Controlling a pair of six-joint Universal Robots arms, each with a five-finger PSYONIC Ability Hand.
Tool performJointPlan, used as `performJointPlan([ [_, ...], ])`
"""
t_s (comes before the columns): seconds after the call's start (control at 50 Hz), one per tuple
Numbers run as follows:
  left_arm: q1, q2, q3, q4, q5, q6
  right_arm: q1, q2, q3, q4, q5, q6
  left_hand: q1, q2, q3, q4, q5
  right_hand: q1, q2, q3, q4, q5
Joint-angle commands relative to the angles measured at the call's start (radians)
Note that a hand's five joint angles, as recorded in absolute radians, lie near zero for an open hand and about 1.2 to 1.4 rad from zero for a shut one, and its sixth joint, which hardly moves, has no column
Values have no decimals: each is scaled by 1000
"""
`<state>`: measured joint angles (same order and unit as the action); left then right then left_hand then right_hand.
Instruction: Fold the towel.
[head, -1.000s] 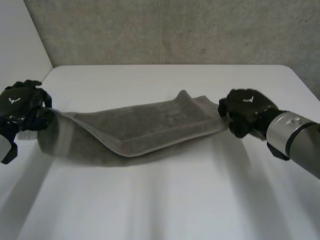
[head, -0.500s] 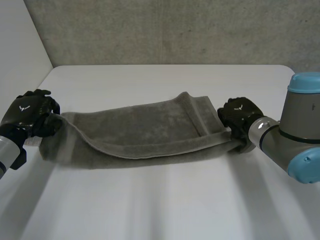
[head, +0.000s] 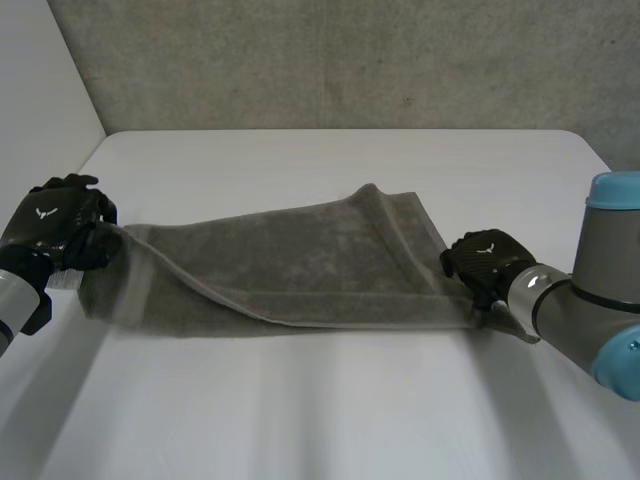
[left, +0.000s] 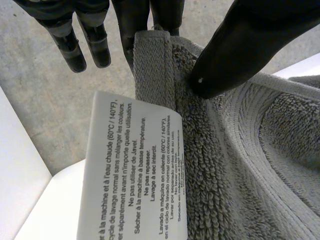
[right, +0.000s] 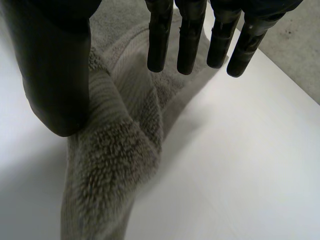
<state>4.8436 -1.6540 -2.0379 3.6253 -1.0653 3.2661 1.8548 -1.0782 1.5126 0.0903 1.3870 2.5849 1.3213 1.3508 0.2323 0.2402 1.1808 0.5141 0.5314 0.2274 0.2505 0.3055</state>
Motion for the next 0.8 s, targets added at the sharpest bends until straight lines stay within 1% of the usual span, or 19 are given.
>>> performJointPlan([
  [0.02, 10, -15, 8, 3, -2, 1, -49, -26, 40, 3, -8, -63, 75, 45, -58, -66, 41, -47, -65, -53, -76, -13],
  [0.36, 25, -64, 41, -1, -10, 0, -80, -8, 63, -17, -19, -127, 75, 45, -58, -66, 41, -39, -56, -53, -76, -5],
  [0.46, 25, -64, 41, -1, -12, 0, -92, -2, 64, -37, -34, -132, 75, 45, -58, -66, 41, -6, -24, -53, -76, 28],
  [0.5, 25, -64, 41, -1, -12, 0, -95, 3, 69, -60, -52, -123, 75, 45, -58, -66, 41, 43, 26, -53, -76, 77],
  [0.56, 24, -66, 41, -1, -12, 0, -95, 3, 83, -63, -69, -121, 75, 45, -58, -66, 41, 44, 26, -53, -76, 78],
  [0.7, 25, -66, 45, -1, -13, -2, -83, 6, 98, -57, -74, -124, 75, 45, -58, -66, 41, 41, 23, -53, -76, 75],
  [0.8, 25, -75, 59, -1, -48, -2, -83, 14, 103, -57, -74, -126, 75, 45, -58, -66, 41, 26, 9, -53, -76, 60],
])
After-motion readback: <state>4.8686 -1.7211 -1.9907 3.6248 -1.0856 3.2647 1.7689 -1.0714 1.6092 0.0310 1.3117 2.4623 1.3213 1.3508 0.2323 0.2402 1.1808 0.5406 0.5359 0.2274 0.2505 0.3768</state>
